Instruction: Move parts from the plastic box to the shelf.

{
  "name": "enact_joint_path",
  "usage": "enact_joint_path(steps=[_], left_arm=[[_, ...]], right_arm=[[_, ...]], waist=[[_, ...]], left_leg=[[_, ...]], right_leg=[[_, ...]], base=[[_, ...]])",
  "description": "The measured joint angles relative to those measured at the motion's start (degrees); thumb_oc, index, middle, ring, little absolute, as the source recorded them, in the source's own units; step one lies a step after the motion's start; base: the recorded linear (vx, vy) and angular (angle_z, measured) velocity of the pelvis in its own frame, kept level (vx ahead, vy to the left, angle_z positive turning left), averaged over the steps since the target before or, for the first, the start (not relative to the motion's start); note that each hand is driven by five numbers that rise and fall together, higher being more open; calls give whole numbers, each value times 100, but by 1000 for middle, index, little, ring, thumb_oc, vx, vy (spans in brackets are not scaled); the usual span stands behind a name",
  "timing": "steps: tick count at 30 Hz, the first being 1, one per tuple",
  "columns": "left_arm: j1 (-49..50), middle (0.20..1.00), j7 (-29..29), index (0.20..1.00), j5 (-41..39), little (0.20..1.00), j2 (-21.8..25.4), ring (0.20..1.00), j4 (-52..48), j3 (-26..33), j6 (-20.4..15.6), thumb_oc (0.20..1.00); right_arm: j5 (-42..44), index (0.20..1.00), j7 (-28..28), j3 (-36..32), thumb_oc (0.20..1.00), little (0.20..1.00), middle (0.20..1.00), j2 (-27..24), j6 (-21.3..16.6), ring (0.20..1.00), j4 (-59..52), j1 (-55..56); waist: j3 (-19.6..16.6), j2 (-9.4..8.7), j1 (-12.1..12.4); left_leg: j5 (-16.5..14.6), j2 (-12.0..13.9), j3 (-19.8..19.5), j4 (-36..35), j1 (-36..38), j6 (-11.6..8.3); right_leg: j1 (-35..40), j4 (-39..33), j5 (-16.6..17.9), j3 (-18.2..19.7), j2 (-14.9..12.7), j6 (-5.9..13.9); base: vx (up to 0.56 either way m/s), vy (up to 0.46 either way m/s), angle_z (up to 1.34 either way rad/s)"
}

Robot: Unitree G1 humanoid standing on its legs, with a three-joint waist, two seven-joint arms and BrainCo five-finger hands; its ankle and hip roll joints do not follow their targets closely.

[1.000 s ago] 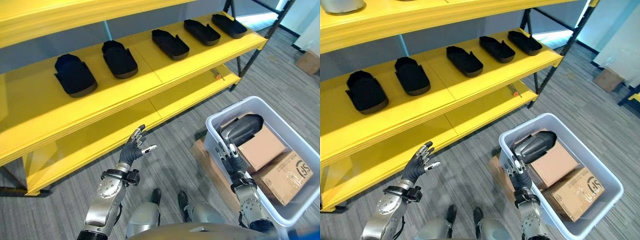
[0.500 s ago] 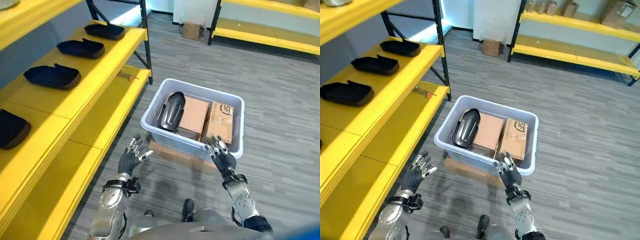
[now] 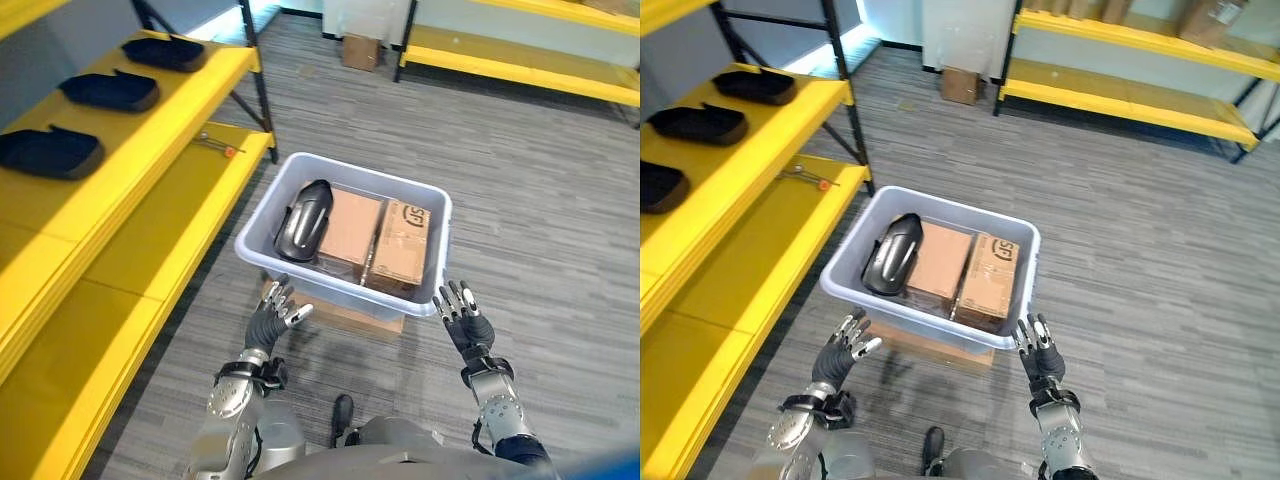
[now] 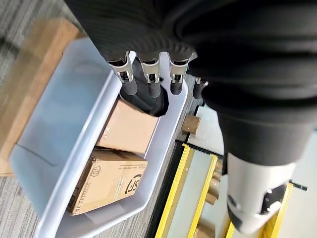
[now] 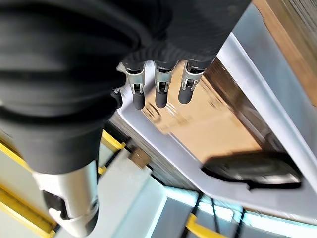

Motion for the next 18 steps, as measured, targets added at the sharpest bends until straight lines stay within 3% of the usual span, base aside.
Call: enact_joint_path(steps=[2, 3, 4, 6, 8, 10, 11, 12, 14, 15, 16, 17, 18], left_arm=[[-78, 1000, -5, 1000, 0, 1000, -26, 1000, -19, 81, 6, 1000], [-47, 1000, -14, 1000, 0, 1000, -40, 1000, -10, 57, 9, 1000], [-46, 1000, -95, 1000, 1, 1000, -120, 1000, -15, -97, 25, 1000], [-50, 1000, -151, 1000, 8, 1000, -95, 1000, -14, -158, 67, 1000], [-319, 1000, -174, 1000, 8, 1000, -9, 1000, 22, -212, 67, 1000], [-448, 1000, -207, 1000, 9, 1000, 206, 1000, -14, -399, 58, 1000], [-448, 1000, -205, 1000, 10, 1000, 250, 1000, -19, -405, 59, 1000], [-613, 1000, -186, 1000, 6, 1000, 326, 1000, -18, -371, 61, 1000], [-678, 1000, -191, 1000, 1, 1000, 351, 1000, -14, -368, 54, 1000], [-642, 1000, -186, 1000, 1, 1000, 422, 1000, 22, -372, 60, 1000], [-642, 1000, -186, 1000, 1, 1000, 422, 1000, 22, -372, 60, 1000], [-529, 1000, -173, 1000, 1, 1000, 550, 1000, 43, -400, 69, 1000], [-486, 1000, -166, 1000, 0, 1000, 597, 1000, 54, -452, 70, 1000]], right_arm=[[-56, 1000, 15, -9, 1000, 1000, 1000, -15, -17, 1000, -8, 1], [-86, 1000, 11, -16, 1000, 1000, 1000, -56, -24, 1000, -26, 27], [-141, 1000, 15, 15, 1000, 1000, 1000, -210, -15, 1000, -93, 87], [-203, 1000, 28, 44, 1000, 1000, 1000, -185, -84, 1000, -394, 91], [-217, 1000, 59, 74, 1000, 1000, 1000, -108, -149, 1000, -383, 37], [-287, 1000, 69, 209, 1000, 1000, 1000, -103, -137, 1000, -362, 35], [-332, 1000, 76, 260, 1000, 1000, 1000, -75, -135, 1000, -349, 25], [-383, 1000, 100, 282, 1000, 1000, 1000, 187, -123, 1000, -237, -21], [-403, 1000, 109, 274, 1000, 1000, 1000, 368, -111, 1000, -213, -43], [-417, 1000, 107, 265, 1000, 1000, 1000, 473, -102, 1000, -154, -101], [-417, 1000, 107, 265, 1000, 1000, 1000, 473, -102, 1000, -154, -101], [-421, 1000, 129, 338, 1000, 1000, 1000, 495, -85, 1000, -154, -99], [-421, 1000, 133, 344, 1000, 1000, 1000, 501, -86, 1000, -150, -112]], waist=[[-39, 95, 52], [-60, 162, 23], [-173, 353, -19], [-302, 567, -68], [-296, 556, -14], [-379, 700, -19], [-386, 692, -18], [-359, 537, -15], [-423, 452, 34], [-465, 318, 60], [-465, 318, 60], [-459, 300, 99], [-459, 311, 124]], left_leg=[[46, 52, 52, 15, -19, -69], [75, 53, 120, 54, -43, -153], [146, 25, 140, 468, -145, -229], [136, -186, -164, 692, -99, -257], [26, -582, 295, 1305, -340, -268], [39, -789, 386, 1233, -291, -223], [-65, -827, 363, 1172, -160, -291], [-166, -1058, 367, 1094, -103, -230], [-483, -1235, 389, 1087, -43, -95], [-573, -1433, 436, 1120, -22, 6], [-573, -1433, 436, 1120, -22, 6], [-710, -1578, 505, 1215, 57, 199], [-838, -1629, 496, 1356, 32, 244]], right_leg=[[9, 129, -133, 32, -60, 160], [15, 192, -69, 7, -63, -91], [79, 209, -111, 69, -37, -259], [110, 204, -155, 328, -119, -184], [-38, 381, -303, 446, -466, 43], [-33, 461, -373, 457, -603, 168], [-25, 541, -450, 468, -656, 280], [-166, 893, -463, 486, -889, 305], [-193, 1062, -515, 490, -1119, 235], [-165, 1065, -543, 483, -1318, 276], [-165, 1065, -543, 483, -1318, 276], [-164, 1138, -431, 500, -1507, 266], [-122, 1210, -332, 528, -1560, 275]], base=[[116, 279, -80], [94, 338, -57], [138, 612, -60], [129, 622, -59], [114, 349, -25], [34, 172, -8], [75, 152, 13], [117, 221, 26], [112, 185, 26], [135, 202, 10], [89, 199, -6], [82, 258, -15], [28, 212, -13]])
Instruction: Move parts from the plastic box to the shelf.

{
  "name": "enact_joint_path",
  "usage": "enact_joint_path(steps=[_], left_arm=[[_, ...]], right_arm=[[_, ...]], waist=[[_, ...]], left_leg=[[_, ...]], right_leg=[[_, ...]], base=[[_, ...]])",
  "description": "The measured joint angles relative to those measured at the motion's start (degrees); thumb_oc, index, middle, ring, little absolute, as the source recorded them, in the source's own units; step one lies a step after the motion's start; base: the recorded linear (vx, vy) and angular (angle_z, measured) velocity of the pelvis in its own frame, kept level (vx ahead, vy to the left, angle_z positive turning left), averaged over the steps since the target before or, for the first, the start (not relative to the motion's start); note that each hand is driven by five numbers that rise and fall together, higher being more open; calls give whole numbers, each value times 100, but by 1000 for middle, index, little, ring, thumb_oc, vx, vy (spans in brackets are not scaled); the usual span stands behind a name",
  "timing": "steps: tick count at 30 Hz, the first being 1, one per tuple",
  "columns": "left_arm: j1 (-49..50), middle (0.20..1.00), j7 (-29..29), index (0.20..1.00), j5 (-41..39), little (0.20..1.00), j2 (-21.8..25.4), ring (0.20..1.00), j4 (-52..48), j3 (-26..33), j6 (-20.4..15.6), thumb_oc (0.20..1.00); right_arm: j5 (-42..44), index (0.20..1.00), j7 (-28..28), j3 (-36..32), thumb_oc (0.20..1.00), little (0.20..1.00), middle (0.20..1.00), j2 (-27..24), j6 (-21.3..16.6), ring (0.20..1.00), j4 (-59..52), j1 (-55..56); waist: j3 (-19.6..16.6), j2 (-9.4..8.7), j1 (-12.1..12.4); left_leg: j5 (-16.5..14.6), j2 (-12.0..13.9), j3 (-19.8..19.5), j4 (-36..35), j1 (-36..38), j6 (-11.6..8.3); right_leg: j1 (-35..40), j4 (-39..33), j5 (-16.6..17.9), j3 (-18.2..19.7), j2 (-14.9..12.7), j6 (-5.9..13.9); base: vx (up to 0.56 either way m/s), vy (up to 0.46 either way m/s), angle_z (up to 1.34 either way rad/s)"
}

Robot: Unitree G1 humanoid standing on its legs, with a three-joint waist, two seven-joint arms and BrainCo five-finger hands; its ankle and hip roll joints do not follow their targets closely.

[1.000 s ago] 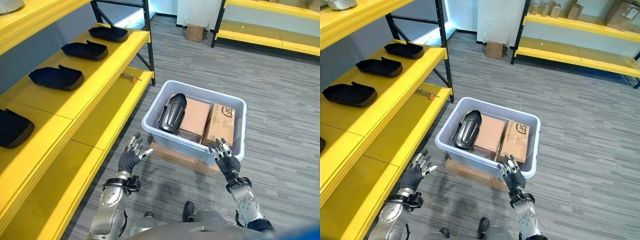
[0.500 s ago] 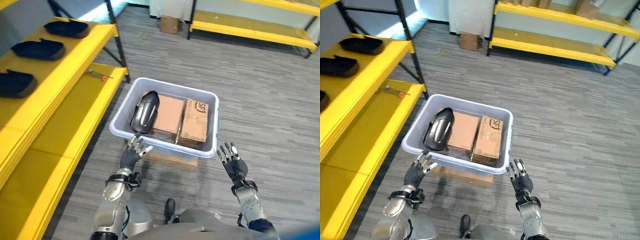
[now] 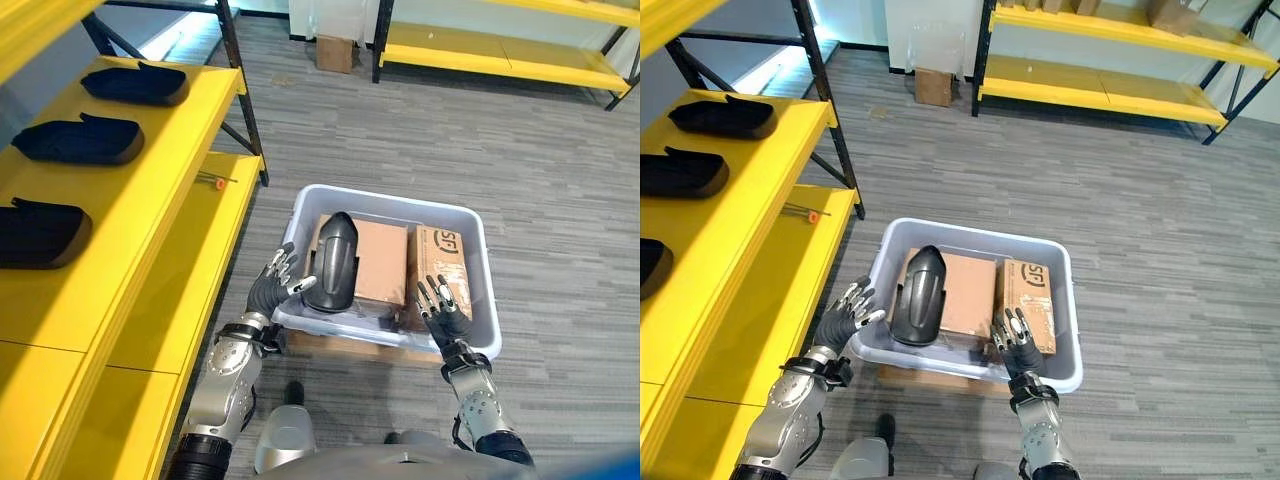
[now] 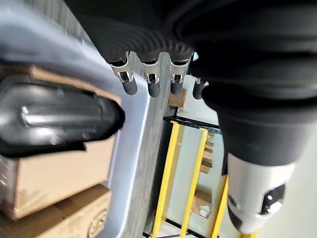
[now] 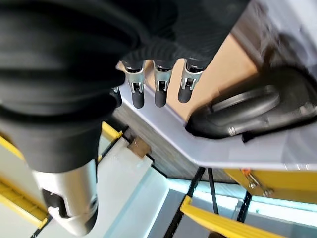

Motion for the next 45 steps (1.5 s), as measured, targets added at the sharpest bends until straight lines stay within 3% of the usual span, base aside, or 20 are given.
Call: enact_joint_path(steps=[4, 7, 8, 10, 11, 12, 13, 14, 17, 22, 26, 29, 31, 35, 39, 45], left_arm=[[59, 1000, 89, 1000, 0, 1000, 199, 1000, 54, -106, 5, 1000], [292, 1000, 103, 1000, 1, 1000, 128, 1000, 51, -48, -6, 1000], [438, 1000, 114, 1000, 2, 1000, 118, 1000, 49, -42, 3, 1000], [467, 1000, 120, 1000, 0, 1000, -101, 1000, 65, 96, 3, 1000], [453, 1000, 139, 1000, -1, 1000, -192, 1000, 58, 208, -1, 1000], [411, 1000, 140, 1000, -2, 1000, -231, 1000, 54, 176, -5, 1000], [334, 1000, 134, 1000, -1, 1000, -200, 1000, 40, 109, -24, 1000], [340, 1000, 126, 1000, 1, 1000, -148, 1000, 56, 90, -26, 1000], [803, 1000, 139, 1000, -2, 1000, -329, 1000, -121, 102, -40, 1000], [939, 1000, 181, 1000, 8, 1000, -303, 1000, -150, 78, -32, 1000], [714, 1000, 227, 1000, 168, 1000, -249, 1000, -349, 76, -71, 1000], [375, 1000, 419, 1000, 421, 1000, 242, 1000, -352, 55, -135, 1000], [-540, 1000, 590, 1000, 643, 1000, 1056, 1000, -296, -194, -162, 1000], [-1662, 1000, 921, 1000, 974, 1000, 1304, 1000, 340, 112, -223, 1000], [-3114, 1000, 1443, 1000, 1293, 1000, 1806, 1000, 1560, 291, -322, 1000], [-4140, 1000, 1966, 1000, 1346, 1000, 2177, 1000, 3765, -60, -574, 1000]], right_arm=[[-1, 1000, -4, 16, 1000, 1000, 1000, 17, -1, 1000, 0, 97], [-2, 1000, -15, 143, 1000, 1000, 1000, 6, 1, 1000, -32, 61], [-2, 1000, -15, 289, 1000, 1000, 1000, -4, 4, 1000, -63, 59], [4, 1000, -18, 360, 1000, 1000, 1000, -47, 14, 1000, -63, 40], [6, 1000, -10, 396, 1000, 1000, 1000, -50, 22, 1000, -153, 73], [38, 1000, 5, 383, 1000, 1000, 1000, -47, 11, 1000, -302, 214], [58, 1000, 12, 375, 1000, 1000, 1000, -47, 22, 1000, -231, 262], [75, 1000, 11, 369, 1000, 1000, 1000, -43, 24, 1000, -204, 355], [99, 1000, 11, 246, 1000, 1000, 1000, -202, 21, 1000, -108, 453], [112, 1000, -5, -23, 1000, 1000, 1000, -674, 15, 1000, -146, 532], [129, 1000, -36, -105, 1000, 1000, 1000, -702, 16, 1000, -197, 601], [310, 1000, -34, -82, 1000, 1000, 1000, -665, 19, 1000, -200, 606], [342, 1000, -36, 212, 1000, 1000, 1000, -721, 26, 1000, -214, 335], [413, 1000, -39, 397, 1000, 1000, 1000, -767, 79, 1000, -347, 238], [559, 1000, -85, 984, 1000, 1000, 1000, -1129, 134, 1000, -768, -229], [776, 1000, -268, 1476, 1000, 1000, 1000, -1102, 134, 1000, -920, -293]], waist=[[-9, 63, -19], [37, 195, -120], [39, 208, -127], [94, 272, -171], [130, 332, -217], [132, 214, -293], [131, -64, -286], [65, -322, -325], [4, -169, -281], [-102, 161, -317], [-109, 169, -343], [-90, 87, -345], [246, -63, -321], [913, -102, -605], [1832, -286, -641], [1921, -331, -844]], left_leg=[[-44, -29, -2, -47, 24, 87], [154, 54, 202, -421, 241, 211], [218, 106, 364, -534, 330, 169], [197, 240, 370, -699, 505, 211], [288, 392, 357, -739, 536, 155], [373, 340, 236, -771, 536, 38], [379, 170, 73, -842, 625, 19], [375, 95, -108, -940, 625, -38], [488, 556, -69, -1198, 842, -170], [522, 833, -15, -1168, 824, -204], [529, 891, -8, -1172, 817, -214], [513, 896, 3, -1164, 681, -194], [650, 891, 29, -1177, 405, -247], [791, 907, 208, -1232, 416, -471], [991, 969, 316, -1264, 196, -763], [971, 1013, 487, -1310, 170, -834]], right_leg=[[-145, 211, 276, -37, -9, -56], [-458, 387, 498, -336, 30, 155], [-426, -179, 521, -538, -22, 210], [-498, -519, 521, -349, 265, 308], [-500, -850, 666, -209, 497, 262], [-502, -1081, 855, -186, 463, 354], [-433, -1241, 1013, -51, 340, 445], [-238, -1414, 931, 116, 279, 558], [-177, -1443, 802, -255, 657, 374], [-222, -1303, 804, -290, 980, 178], [-240, -1289, 790, -305, 1041, 141], [-648, -808, 577, -298, 1003, 104], [-1119, -490, 516, -275, 995, 114], [-1253, -478, 676, -191, 1011, 136], [-1528, -532, 964, -86, 1108, 145], [-1426, -981, 1157, -2, 1153, 173]], base=[[38, 154, -2], [74, 114, -39], [160, -41, -78], [113, -77, -45], [69, -99, 19], [114, -139, 60], [95, -138, 106], [88, -138, 96], [66, -114, 34], [18, -91, -8], [0, -55, -1], [-72, -64, 1], [-68, -34, -13], [-153, -30, -25], [-166, -22, -26], [-70, -17, -8]])
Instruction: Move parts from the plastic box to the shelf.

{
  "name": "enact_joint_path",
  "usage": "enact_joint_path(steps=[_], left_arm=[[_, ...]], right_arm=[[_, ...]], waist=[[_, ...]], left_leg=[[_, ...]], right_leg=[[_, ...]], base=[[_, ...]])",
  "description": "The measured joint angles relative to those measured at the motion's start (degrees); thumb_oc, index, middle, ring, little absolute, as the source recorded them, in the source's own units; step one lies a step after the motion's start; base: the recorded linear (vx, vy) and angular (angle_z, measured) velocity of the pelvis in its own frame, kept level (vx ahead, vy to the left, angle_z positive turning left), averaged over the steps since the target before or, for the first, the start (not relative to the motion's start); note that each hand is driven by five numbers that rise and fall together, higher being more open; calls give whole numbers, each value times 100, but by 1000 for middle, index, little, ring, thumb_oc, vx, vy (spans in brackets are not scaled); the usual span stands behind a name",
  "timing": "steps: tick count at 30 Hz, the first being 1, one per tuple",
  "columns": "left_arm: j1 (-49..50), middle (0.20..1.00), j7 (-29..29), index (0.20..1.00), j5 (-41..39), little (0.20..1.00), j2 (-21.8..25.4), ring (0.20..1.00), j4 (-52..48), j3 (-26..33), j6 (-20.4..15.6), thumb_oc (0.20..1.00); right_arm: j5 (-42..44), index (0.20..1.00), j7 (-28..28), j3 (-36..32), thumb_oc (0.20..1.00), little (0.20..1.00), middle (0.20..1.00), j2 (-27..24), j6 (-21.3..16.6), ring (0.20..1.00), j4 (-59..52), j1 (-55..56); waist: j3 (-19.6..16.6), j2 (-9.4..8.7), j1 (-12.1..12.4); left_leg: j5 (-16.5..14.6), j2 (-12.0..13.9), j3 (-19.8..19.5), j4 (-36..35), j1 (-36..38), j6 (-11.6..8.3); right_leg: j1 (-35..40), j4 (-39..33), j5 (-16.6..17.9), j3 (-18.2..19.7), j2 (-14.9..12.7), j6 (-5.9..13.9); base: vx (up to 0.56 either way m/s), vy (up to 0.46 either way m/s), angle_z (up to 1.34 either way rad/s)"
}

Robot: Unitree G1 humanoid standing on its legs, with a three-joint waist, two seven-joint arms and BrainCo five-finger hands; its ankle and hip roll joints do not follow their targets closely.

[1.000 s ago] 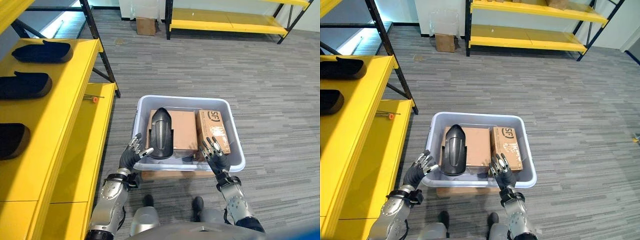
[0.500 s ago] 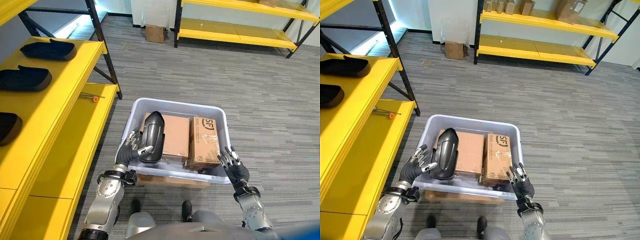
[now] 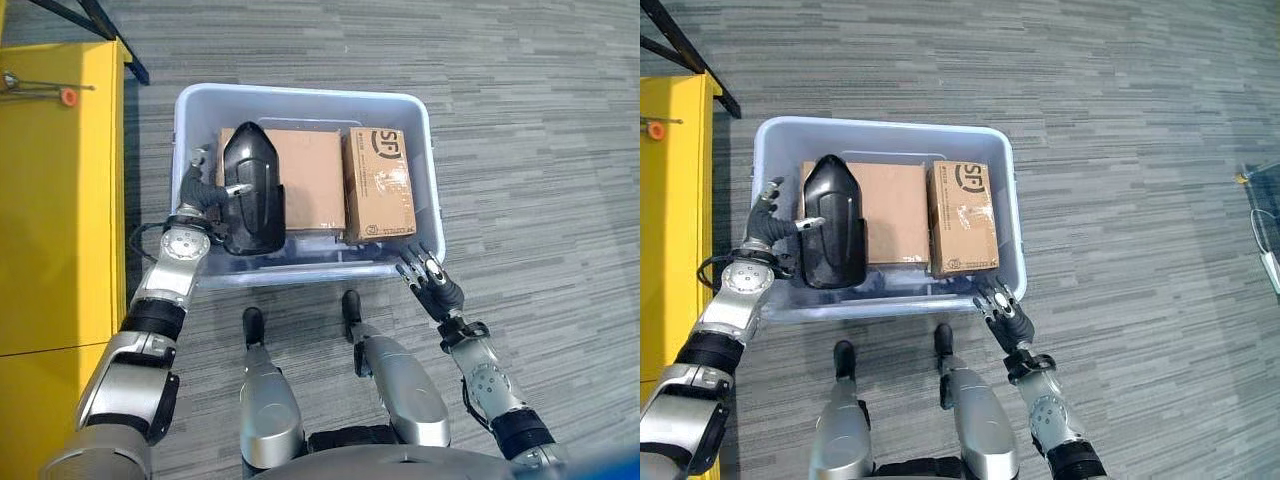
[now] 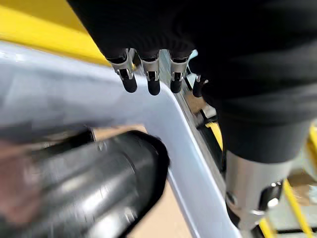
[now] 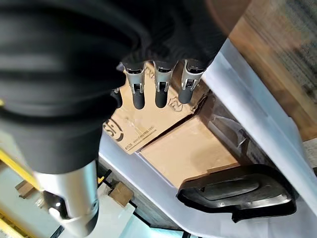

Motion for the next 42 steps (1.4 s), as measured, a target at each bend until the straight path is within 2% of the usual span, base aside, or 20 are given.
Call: enact_joint_path(steps=[2, 7, 10, 13, 17, 18, 21, 22, 26, 28, 42], left_arm=[[-329, 1000, 97, 1000, -3, 1000, 121, 1000, 465, -3, -115, 1000], [-394, 1000, 234, 1000, -77, 1000, 235, 1000, 499, -100, -250, 1000], [-582, 1000, 248, 1000, -246, 1000, 309, 1000, 1000, -274, -340, 1000], [-654, 1000, 236, 1000, -288, 1000, 309, 1000, 1252, -571, -354, 1000], [-1309, 1000, 254, 1000, -272, 1000, 215, 1000, 2433, -1525, -359, 1000], [-1401, 1000, 241, 1000, -275, 1000, 199, 1000, 2592, -1556, -358, 1000], [-1733, 1000, 247, 1000, -303, 1000, 190, 1000, 3010, -1544, -385, 1000], [-1901, 1000, 248, 1000, -381, 1000, 173, 1000, 3437, -1411, -439, 1000], [-2015, 1000, 250, 1000, -635, 1000, 318, 1000, 3835, -1376, -441, 1000], [-2069, 1000, 252, 1000, -831, 1000, 415, 1000, 4250, -1056, -477, 1000], [-2078, 1000, 481, 1000, -954, 1000, 410, 1000, 4390, -1010, -603, 1000]], right_arm=[[0, 1000, -2, 88, 1000, 1000, 1000, 2, 3, 1000, 9, 0], [1, 1000, -7, 191, 1000, 1000, 1000, -19, 2, 1000, -18, 21], [1, 1000, -8, 245, 1000, 1000, 1000, -91, -2, 1000, -83, 41], [3, 1000, -7, 351, 1000, 1000, 1000, -112, -3, 1000, -109, 60], [93, 1000, 2, 648, 1000, 1000, 1000, -298, -4, 1000, -299, 253], [131, 1000, 3, 673, 1000, 1000, 1000, -291, -2, 1000, -298, 264], [217, 1000, 6, 678, 1000, 1000, 1000, -302, -2, 1000, -307, 265], [222, 1000, 9, 690, 1000, 1000, 1000, -355, -3, 1000, -320, 270], [223, 1000, 25, 823, 1000, 1000, 1000, -607, -4, 1000, -337, 275], [222, 1000, 55, 911, 1000, 1000, 1000, -697, -4, 1000, -376, 281], [222, 1000, 227, 1053, 1000, 1000, 1000, -728, 2, 1000, -444, 319]], waist=[[-4, -6, -45], [-6, -10, -102], [-16, -26, -142], [-19, -30, -175], [-136, -208, -419], [-144, -221, -440], [-146, -223, -555], [-148, -226, -577], [-151, -231, -589], [-173, -263, -595], [-298, -445, -572]], left_leg=[[1, 10, -3, 0, -127, -1], [5, 16, 5, 0, -254, -9], [-5, 24, 14, -3, -373, -20], [-20, 50, 17, -3, -401, -32], [-22, 94, 15, -3, -665, -35], [-23, 95, 20, -3, -683, -35], [-26, 110, 26, -3, -748, -40], [-34, 124, 40, -3, -752, -50], [-42, 161, 83, -3, -751, -61], [-47, 191, 92, -3, -751, -68], [-50, 218, 111, -4, -843, -86]], right_leg=[[-76, -81, 29, -2, 5, 26], [-95, -308, 169, -1, 11, -5], [-128, -492, 280, 1, 18, -2], [-127, -544, 289, -3, 19, 2], [-348, -634, 341, -20, 47, 5], [-363, -646, 346, -18, 52, 6], [-428, -652, 347, -17, 66, 5], [-441, -652, 347, -16, 76, 5], [-455, -659, 356, -2, 112, -4], [-460, -665, 358, -2, 138, -6], [-505, -798, 429, -2, 161, -55]], base=[[-16, -14, -2], [0, -1, -1], [0, 0, 0], [41, 4, 2], [31, -2, 0], [0, 0, 0], [28, -4, -2], [37, 0, -4], [26, -8, -5], [27, -7, -3], [15, 1, -1]])
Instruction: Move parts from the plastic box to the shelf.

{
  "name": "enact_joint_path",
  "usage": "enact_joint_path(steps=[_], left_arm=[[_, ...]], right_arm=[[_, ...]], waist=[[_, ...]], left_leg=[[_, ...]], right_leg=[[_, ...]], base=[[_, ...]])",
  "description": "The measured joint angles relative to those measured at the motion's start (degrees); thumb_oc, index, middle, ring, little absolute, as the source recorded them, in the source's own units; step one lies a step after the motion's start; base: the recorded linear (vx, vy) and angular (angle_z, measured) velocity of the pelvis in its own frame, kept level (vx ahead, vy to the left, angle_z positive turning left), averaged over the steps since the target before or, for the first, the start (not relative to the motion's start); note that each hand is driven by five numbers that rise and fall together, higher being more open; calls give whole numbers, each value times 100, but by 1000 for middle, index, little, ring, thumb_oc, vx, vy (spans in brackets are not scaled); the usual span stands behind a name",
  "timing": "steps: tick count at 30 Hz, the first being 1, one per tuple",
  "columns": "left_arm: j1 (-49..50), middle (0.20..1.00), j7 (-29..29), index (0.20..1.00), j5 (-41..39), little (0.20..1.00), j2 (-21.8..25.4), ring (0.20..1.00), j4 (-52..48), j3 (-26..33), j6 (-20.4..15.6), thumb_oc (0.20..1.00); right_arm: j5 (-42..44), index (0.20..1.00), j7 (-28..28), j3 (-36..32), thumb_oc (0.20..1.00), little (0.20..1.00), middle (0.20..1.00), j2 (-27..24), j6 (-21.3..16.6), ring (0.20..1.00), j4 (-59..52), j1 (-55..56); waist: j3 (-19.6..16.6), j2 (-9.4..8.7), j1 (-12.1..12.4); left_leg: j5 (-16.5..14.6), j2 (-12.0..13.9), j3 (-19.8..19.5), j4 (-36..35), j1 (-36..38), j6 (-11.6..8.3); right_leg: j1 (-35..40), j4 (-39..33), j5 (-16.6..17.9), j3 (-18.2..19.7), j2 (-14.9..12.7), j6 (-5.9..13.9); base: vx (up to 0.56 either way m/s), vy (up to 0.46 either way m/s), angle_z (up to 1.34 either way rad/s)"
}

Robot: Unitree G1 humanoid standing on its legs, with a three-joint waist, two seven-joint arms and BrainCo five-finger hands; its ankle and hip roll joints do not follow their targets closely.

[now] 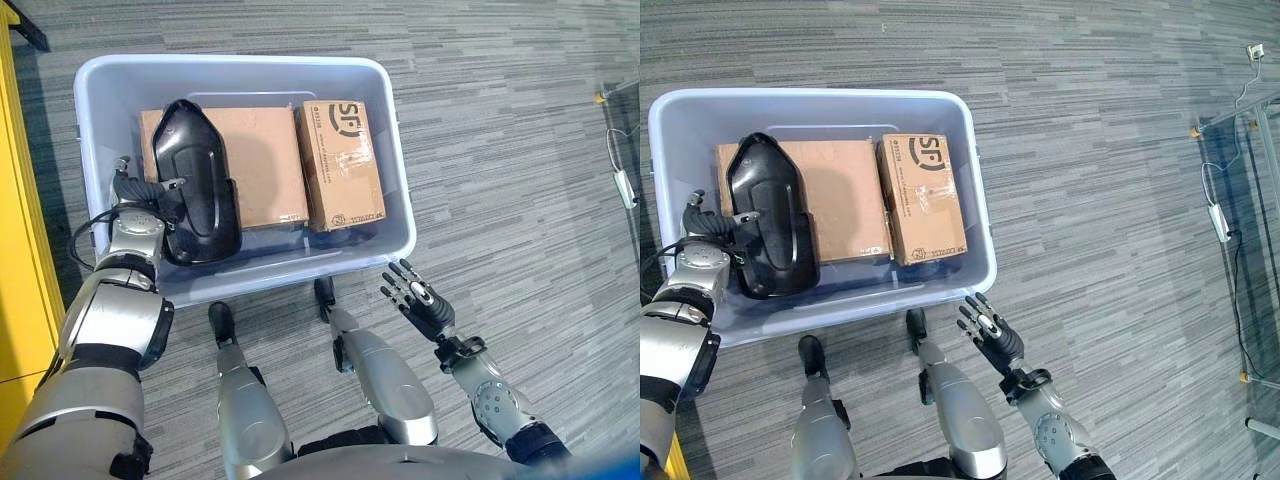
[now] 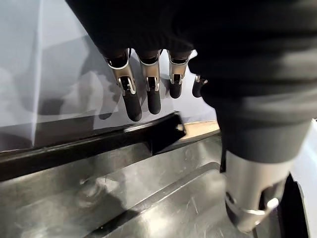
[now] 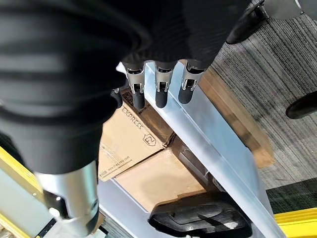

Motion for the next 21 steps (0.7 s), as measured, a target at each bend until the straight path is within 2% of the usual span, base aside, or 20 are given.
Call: enact_joint_path(steps=[3, 10, 12, 14, 17, 21], left_arm=[[4, 1000, 29, 1000, 28, 1000, -29, 1000, 18, -218, 6, 1000], [86, 1000, 187, 1000, 122, 1000, -238, 1000, 292, -229, 56, 1000], [98, 1000, 234, 1000, 230, 1000, -261, 1000, 298, -518, 142, 1000], [97, 1000, 235, 1000, 232, 1000, -260, 1000, 298, -516, 142, 1000], [-111, 1000, 412, 1000, 274, 1000, -492, 1000, 817, -861, 276, 1000], [-121, 1000, 546, 1000, 268, 1000, -581, 1000, 962, -799, 338, 1000]], right_arm=[[1, 1000, 3, 128, 1000, 1000, 1000, -2, 12, 1000, 11, 14], [3, 1000, 36, 119, 1000, 1000, 1000, -10, 11, 1000, 132, 46], [3, 1000, 53, 121, 1000, 1000, 1000, -28, 11, 1000, 178, 84], [3, 1000, 53, 122, 1000, 1000, 1000, -28, 13, 1000, 193, 90], [3, 1000, 56, 124, 1000, 1000, 1000, -34, 12, 1000, 236, 93], [2, 1000, 55, 127, 1000, 1000, 1000, -34, 12, 1000, 240, 95]], waist=[[-12, -17, -4], [-76, -108, -7], [-86, -121, 5], [-86, -121, 11], [-86, -121, 3], [-86, -121, -1]], left_leg=[[3, 3, -24, 0, -61, -11], [3, 5, -40, -1, -66, -12], [9, 4, -51, -1, -70, -22], [13, 4, -52, -1, -71, -27], [19, 1, -85, -1, -106, -35], [18, 2, -86, -2, -115, -35]], right_leg=[[-1, -95, 48, -20, -1, 16], [16, -109, 54, -45, -2, 9], [17, -115, 60, -50, -2, 12], [16, -121, 65, -51, -2, 13], [15, -173, 84, -77, -5, 2], [16, -200, 91, -77, -2, -7]], base=[[9, 8, 3], [3, 2, 1], [0, 0, 0], [0, 0, 0], [3, 6, 3], [0, 0, 0]])
